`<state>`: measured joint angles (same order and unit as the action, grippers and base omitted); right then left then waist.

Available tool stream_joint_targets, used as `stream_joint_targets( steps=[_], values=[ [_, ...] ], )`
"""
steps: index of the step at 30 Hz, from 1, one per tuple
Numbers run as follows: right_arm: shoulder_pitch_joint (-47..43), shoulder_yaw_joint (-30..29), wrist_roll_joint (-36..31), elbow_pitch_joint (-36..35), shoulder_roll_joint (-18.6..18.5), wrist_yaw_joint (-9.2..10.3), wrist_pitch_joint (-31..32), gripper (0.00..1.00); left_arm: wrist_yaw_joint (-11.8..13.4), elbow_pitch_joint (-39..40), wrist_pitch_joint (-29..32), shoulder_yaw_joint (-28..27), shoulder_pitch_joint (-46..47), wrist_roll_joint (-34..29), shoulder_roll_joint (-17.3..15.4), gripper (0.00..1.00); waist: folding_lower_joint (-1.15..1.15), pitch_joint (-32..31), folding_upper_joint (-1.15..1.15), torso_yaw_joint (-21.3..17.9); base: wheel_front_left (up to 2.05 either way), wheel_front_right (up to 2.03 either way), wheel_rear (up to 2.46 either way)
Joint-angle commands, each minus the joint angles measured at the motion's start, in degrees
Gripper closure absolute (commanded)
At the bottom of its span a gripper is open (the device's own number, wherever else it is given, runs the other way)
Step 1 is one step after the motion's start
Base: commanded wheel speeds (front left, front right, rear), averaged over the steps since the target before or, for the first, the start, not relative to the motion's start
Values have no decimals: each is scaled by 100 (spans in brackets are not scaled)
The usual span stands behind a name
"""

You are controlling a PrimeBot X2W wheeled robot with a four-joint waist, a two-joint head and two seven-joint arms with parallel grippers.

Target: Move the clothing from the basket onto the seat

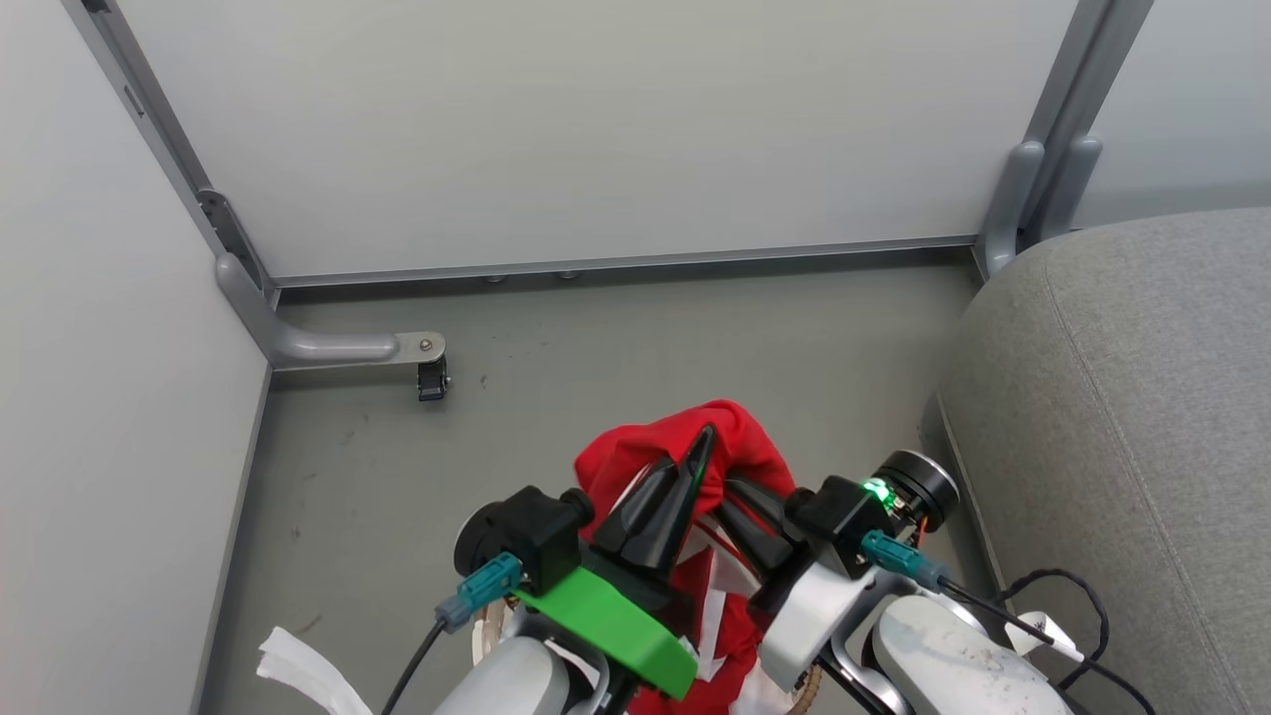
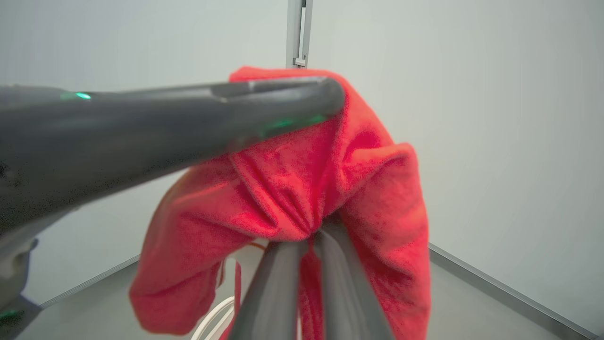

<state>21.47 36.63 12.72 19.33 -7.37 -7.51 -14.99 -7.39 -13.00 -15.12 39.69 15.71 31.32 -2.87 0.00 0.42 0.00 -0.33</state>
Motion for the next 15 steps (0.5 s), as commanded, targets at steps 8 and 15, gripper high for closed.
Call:
stream_joint_targets(
  steps=[8, 15],
  values=[
    [-334, -185, 99, 82, -43, 5, -15, 100, -18, 73, -21, -276, -85, -169, -4, 0, 0, -18, 0, -140, 0, 0, 0],
    [-511, -427, 100, -33, 16, 5, -22, 100, -18, -37, -4, -387, -174, -307, -6, 0, 0, 54, 0, -619, 0, 0, 0]
  ],
)
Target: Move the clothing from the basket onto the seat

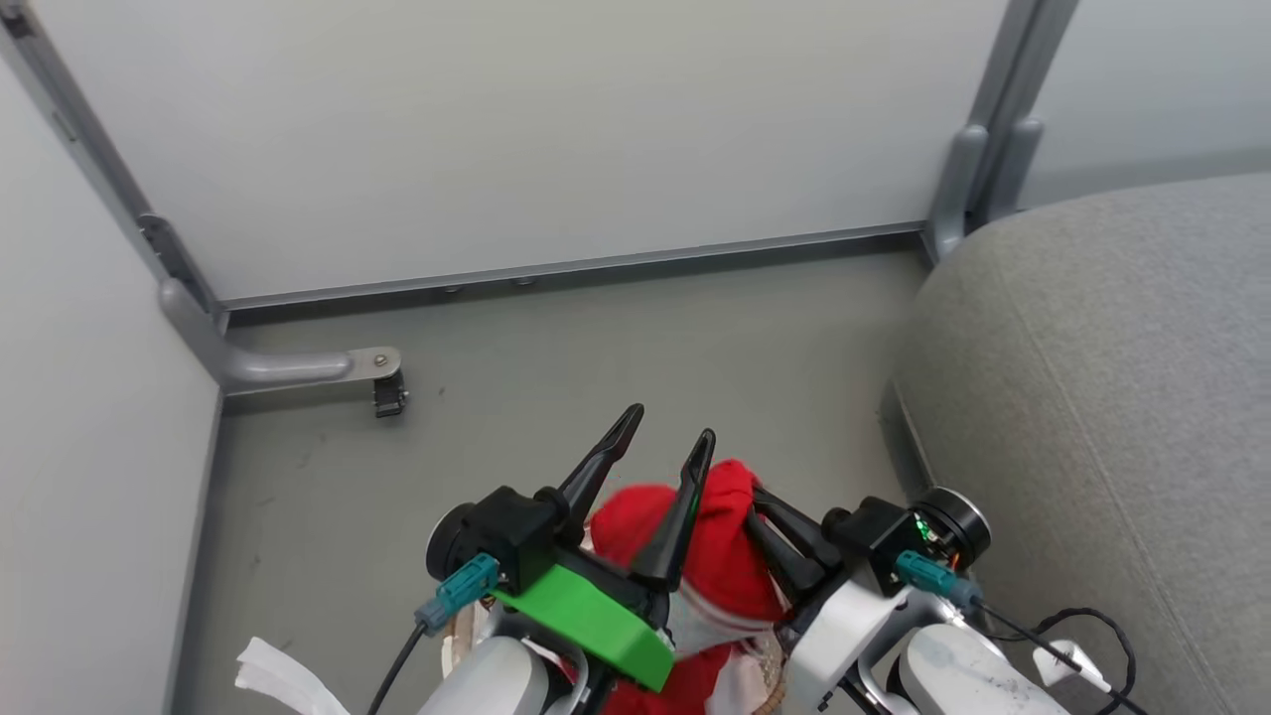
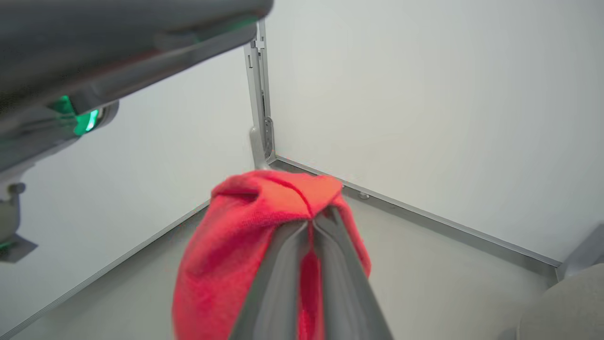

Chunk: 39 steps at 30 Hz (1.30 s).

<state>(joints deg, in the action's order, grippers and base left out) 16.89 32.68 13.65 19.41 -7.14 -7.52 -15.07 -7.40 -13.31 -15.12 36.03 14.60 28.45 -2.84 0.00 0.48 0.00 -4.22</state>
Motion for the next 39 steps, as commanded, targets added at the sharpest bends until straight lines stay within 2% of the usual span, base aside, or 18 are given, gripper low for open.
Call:
stream_joint_targets(
  steps=[1, 14, 22, 26, 33, 39],
  values=[
    [-69, -58, 10, -52, -10, 6, -15, 100, -17, -13, -4, -29, -69, -24, -10, 0, 0, 60, 0, -314, 0, 0, 0],
    [-208, -383, 51, -203, -14, 5, -15, 100, -17, -107, -4, -52, 87, -153, -13, 0, 0, 327, 0, -1732, 0, 0, 0],
    [-307, -684, 42, -273, 42, 5, -14, 100, -17, -180, -4, -19, 164, -224, -17, 0, 0, 465, 0, -2372, 0, 0, 0],
    [-357, -898, 47, -318, 54, 5, -15, 100, -17, -206, -4, 14, 214, -242, -19, 0, 0, 524, 0, -2560, 0, 0, 0],
    [-389, -1420, -38, -465, 133, 5, -14, 100, -17, -302, -4, 169, 350, -217, -29, 0, 0, 726, 0, -2630, 0, 0, 0],
    [-20, -1709, -106, -576, 55, 5, -15, 100, -17, -330, -5, 238, 490, -248, -113, 0, 0, 991, 0, -2656, 0, 0, 0]
  ],
)
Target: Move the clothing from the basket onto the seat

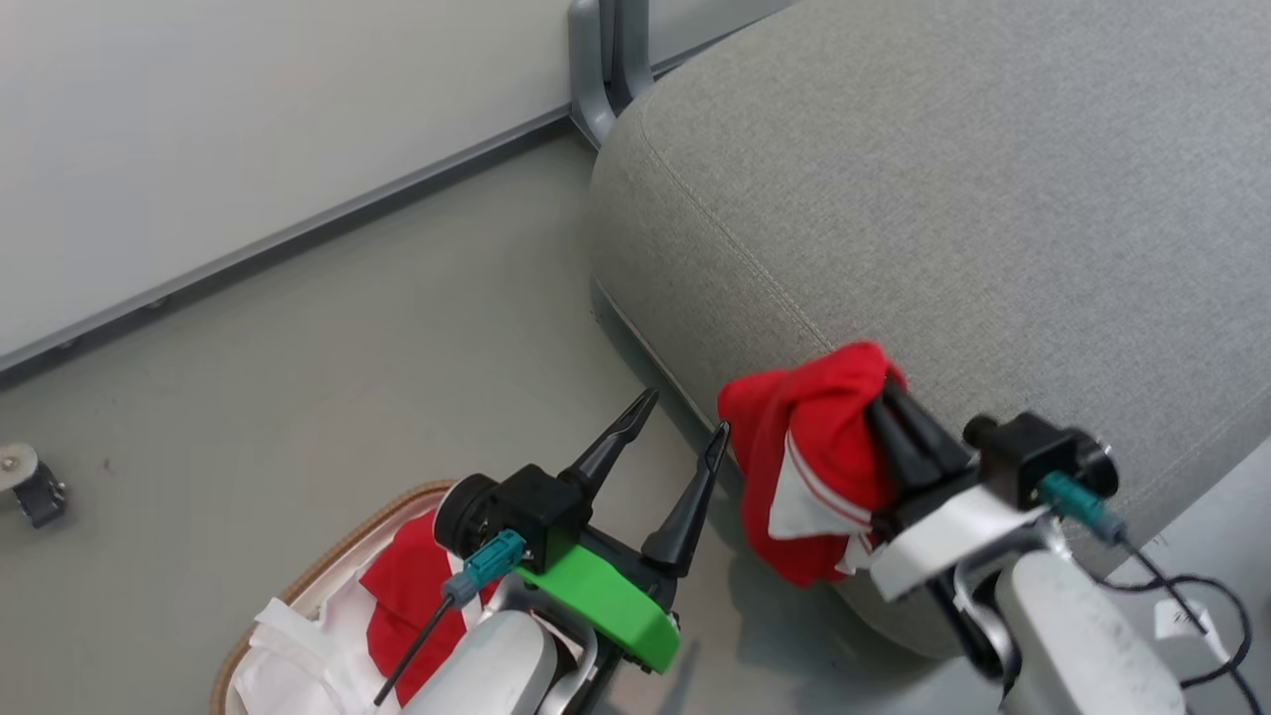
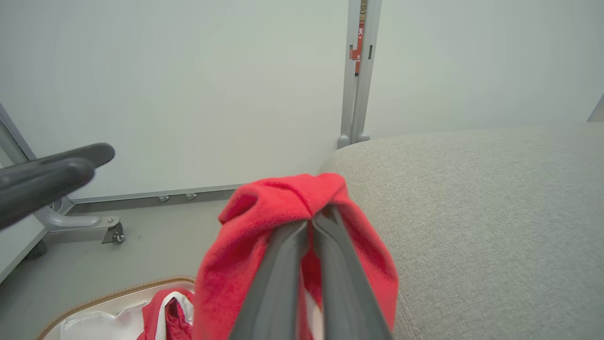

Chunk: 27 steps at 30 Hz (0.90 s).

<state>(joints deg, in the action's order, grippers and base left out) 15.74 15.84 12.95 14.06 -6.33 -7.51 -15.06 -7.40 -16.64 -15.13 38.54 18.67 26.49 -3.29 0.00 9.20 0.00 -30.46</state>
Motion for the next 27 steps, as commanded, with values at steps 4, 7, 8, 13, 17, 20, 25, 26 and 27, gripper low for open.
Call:
stream_joint_targets(
  steps=[4, 7, 8, 13, 17, 20, 25, 26, 27],
  values=[
    [571, -340, -78, -91, -220, 4, -15, 100, -17, 30, -3, 22, 158, -115, -164, 0, 0, 397, 0, 8, 0, 0, 0],
    [962, -522, -181, -117, -441, 4, -15, 100, -17, 2, -3, 82, 235, -141, -271, 0, 0, 609, 0, 126, 0, 0, 0],
    [1117, -573, -244, -135, -555, 4, -15, 100, -17, -7, -3, 98, 257, -140, -287, 0, 0, 692, 0, 180, 0, 0, 0],
    [1824, -794, -460, -58, -1050, 5, -15, 100, -17, -6, -3, 165, 442, -176, -402, 0, 0, 1041, 0, 366, 0, 0, 0],
    [2391, -1013, -627, 127, -1420, 5, -15, 100, -17, 40, -3, 181, 574, -211, -487, 0, 0, 1322, 0, 514, 0, 0, 0],
    [2766, -1124, -904, 335, -1732, 5, -15, 100, -17, 37, -3, 210, 678, -242, -551, 0, 0, 1510, 0, 639, 0, 0, 0],
    [3266, -1449, -1245, 908, -2104, 5, -15, 100, -17, 42, -3, 223, 818, -265, -595, 0, 0, 1732, 0, 871, 0, 0, 0],
    [3364, -1551, -1315, 1043, -2189, 5, -15, 100, -17, 46, -3, 224, 844, -275, -594, 0, 0, 1775, 0, 930, 0, 0, 0],
    [3425, -1639, -1371, 1133, -2240, 5, -15, 100, -17, 51, -3, 233, 867, -283, -590, 0, 0, 1809, 0, 986, 0, 0, 0]
  ],
)
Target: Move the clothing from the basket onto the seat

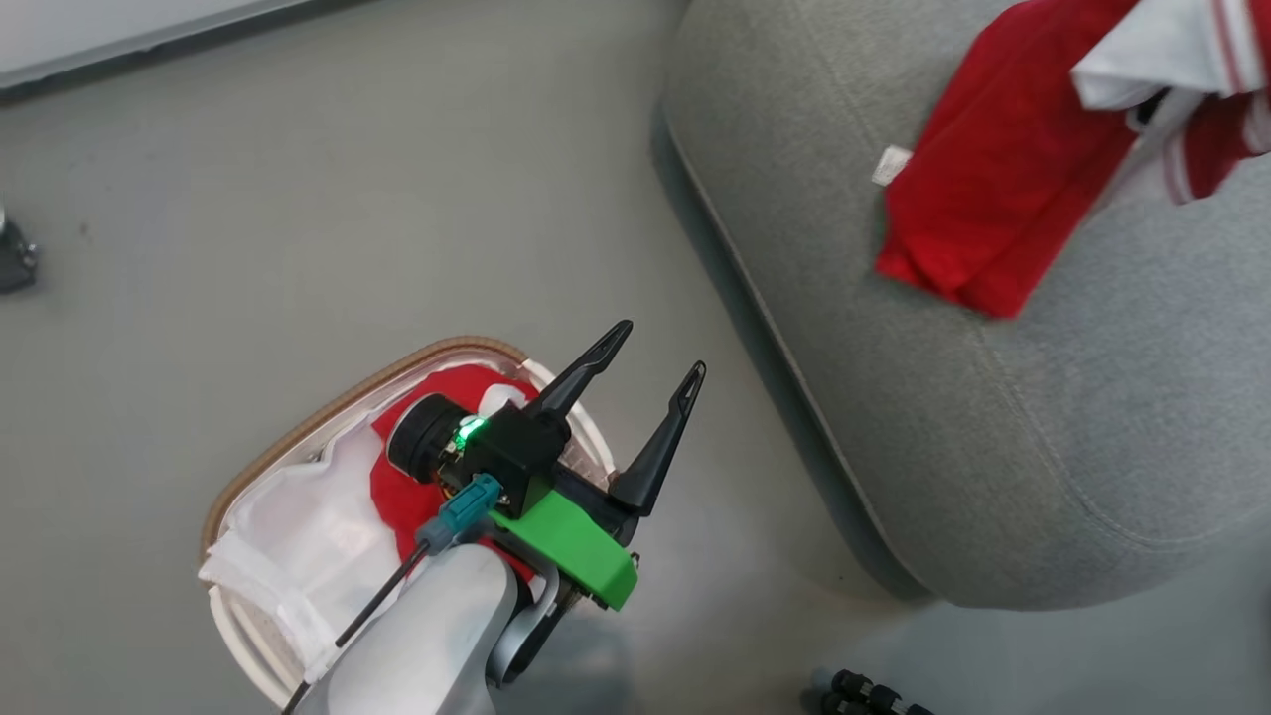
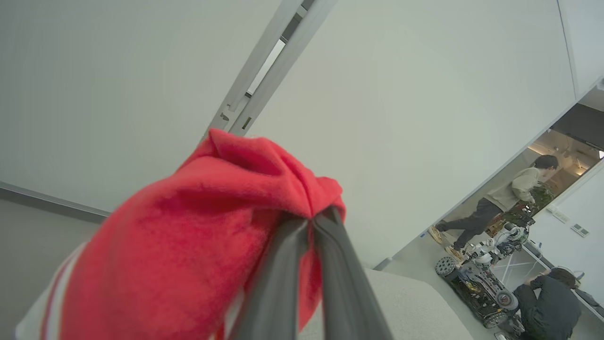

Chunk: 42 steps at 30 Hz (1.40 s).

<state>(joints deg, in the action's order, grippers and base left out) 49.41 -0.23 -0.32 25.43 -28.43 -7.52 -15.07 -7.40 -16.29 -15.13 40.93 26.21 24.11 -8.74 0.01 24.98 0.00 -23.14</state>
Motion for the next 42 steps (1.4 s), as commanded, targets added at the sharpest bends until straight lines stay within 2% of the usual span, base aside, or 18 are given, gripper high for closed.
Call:
stream_joint_targets(
  steps=[1, 6, 10, 20, 27, 28, 29, 30, 31, 32, 42],
  values=[
    [134, -173, -116, 51, -50, 6, -14, 100, -17, 23, -3, -9, 131, -50, -40, 0, -1, 268, 0, 315, 0, 0, 0],
    [392, -898, -567, 292, -208, 6, -13, 100, -17, 47, -3, -67, 182, -99, -64, 0, -1, 449, 0, 553, 0, 0, 0],
    [446, -1291, -970, 591, -149, 6, -14, 100, -17, 51, -2, -105, 174, -135, -79, 0, -1, 563, 0, 693, 0, 0, 0],
    [44, -2507, -1753, 1627, 356, 6, -14, 100, -17, 11, -2, -63, 143, -94, -133, 0, -1, 706, 0, 837, 0, 0, 0],
    [-457, -3003, -2057, 2133, 753, 6, -13, 100, -17, -48, -3, -91, -41, 47, -83, 0, -1, 440, 0, 843, 0, 0, 0],
    [-537, -3047, -2083, 2180, 811, 6, -14, 93, -17, -53, -3, -94, -55, 51, -72, 0, -1, 388, 0, 843, 0, 0, 0],
    [-599, -3079, -2106, 2199, 847, 6, -13, 80, -17, -57, -2, -105, -68, 70, -63, 0, -1, 343, 0, 842, 0, 0, 0],
    [-673, -3102, -2101, 2188, 893, 6, -13, 51, -17, -69, -2, -115, -96, 85, -52, 0, -1, 285, 0, 842, 0, 0, 0],
    [-737, -3102, -2087, 2172, 944, 6, -13, 14, -17, -77, -2, -129, -123, 94, -47, 0, -1, 236, 0, 839, 0, 0, 0],
    [-830, -3096, -2050, 2152, 1000, 6, -13, 0, -17, -87, -2, -150, -154, 110, -31, 0, -1, 182, 0, 837, 0, 0, 0],
    [-1728, -2835, -1390, 1695, 1478, 6, -14, 0, -17, -230, -3, -539, -612, 157, 49, 0, -1, -494, 0, 823, 0, 0, 0]
  ],
)
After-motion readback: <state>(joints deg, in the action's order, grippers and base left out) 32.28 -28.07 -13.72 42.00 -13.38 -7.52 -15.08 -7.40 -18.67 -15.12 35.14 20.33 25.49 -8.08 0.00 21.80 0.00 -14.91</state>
